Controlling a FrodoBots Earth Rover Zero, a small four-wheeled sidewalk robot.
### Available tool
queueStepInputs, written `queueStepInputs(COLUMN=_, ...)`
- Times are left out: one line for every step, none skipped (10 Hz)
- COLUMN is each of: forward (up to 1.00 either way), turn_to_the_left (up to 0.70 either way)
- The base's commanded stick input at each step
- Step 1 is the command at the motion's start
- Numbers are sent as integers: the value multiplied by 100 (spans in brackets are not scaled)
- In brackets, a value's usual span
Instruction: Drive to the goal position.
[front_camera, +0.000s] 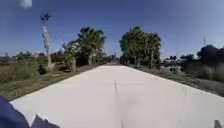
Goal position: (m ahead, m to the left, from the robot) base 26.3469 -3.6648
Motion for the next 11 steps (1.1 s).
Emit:
queueStepInputs(forward=70, turn_to_the_left=0)
queueStepInputs(forward=70, turn_to_the_left=0)
queueStepInputs(forward=70, turn_to_the_left=0)
queueStepInputs(forward=70, turn_to_the_left=0)
queueStepInputs(forward=70, turn_to_the_left=0)
queueStepInputs(forward=70, turn_to_the_left=0)
queueStepInputs(forward=70, turn_to_the_left=0)
queueStepInputs(forward=70, turn_to_the_left=0)
queueStepInputs(forward=70, turn_to_the_left=0)
queueStepInputs(forward=70, turn_to_the_left=0)
queueStepInputs(forward=70, turn_to_the_left=0)
